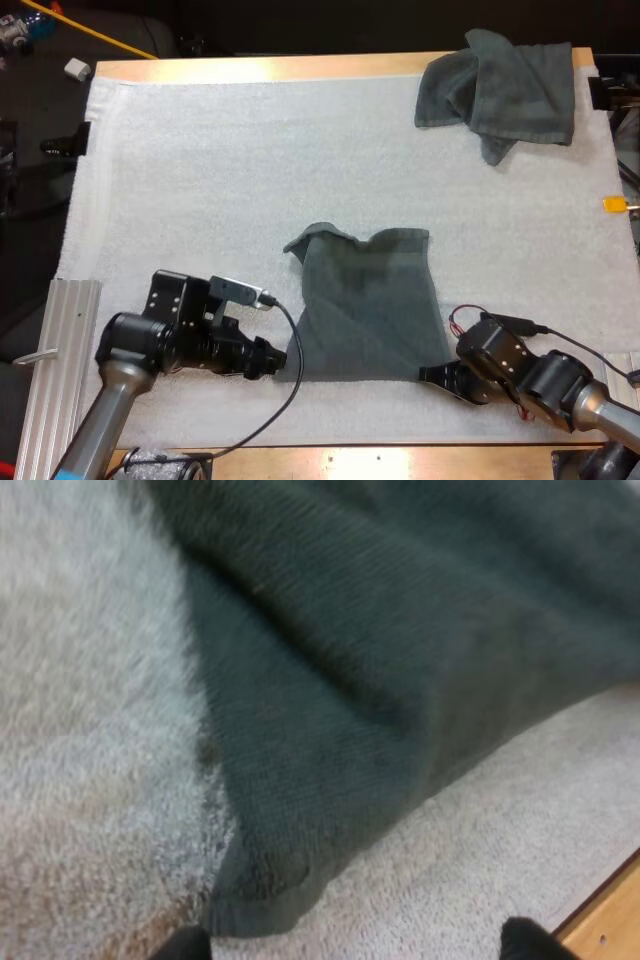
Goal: Pick towel from pile, fold and stack
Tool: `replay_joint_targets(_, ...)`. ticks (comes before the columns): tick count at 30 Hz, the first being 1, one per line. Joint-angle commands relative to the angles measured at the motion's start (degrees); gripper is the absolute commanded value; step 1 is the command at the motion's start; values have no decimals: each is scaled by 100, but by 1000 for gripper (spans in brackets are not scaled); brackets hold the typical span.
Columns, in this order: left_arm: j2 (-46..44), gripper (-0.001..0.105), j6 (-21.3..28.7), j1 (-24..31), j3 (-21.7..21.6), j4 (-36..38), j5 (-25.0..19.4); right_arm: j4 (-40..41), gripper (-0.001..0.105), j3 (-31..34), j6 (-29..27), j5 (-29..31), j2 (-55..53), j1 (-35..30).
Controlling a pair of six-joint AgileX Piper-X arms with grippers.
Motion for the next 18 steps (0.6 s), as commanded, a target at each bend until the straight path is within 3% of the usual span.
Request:
replay_joint_targets(1, 558, 57, 13, -10, 27, -210, 78, 55, 0, -4, -20, -27, -3, -20)
replay_joint_targets(18, 2416, 57, -17, -17, 43, -531, 290, 55, 0, -20, -27, -30, -54, 3)
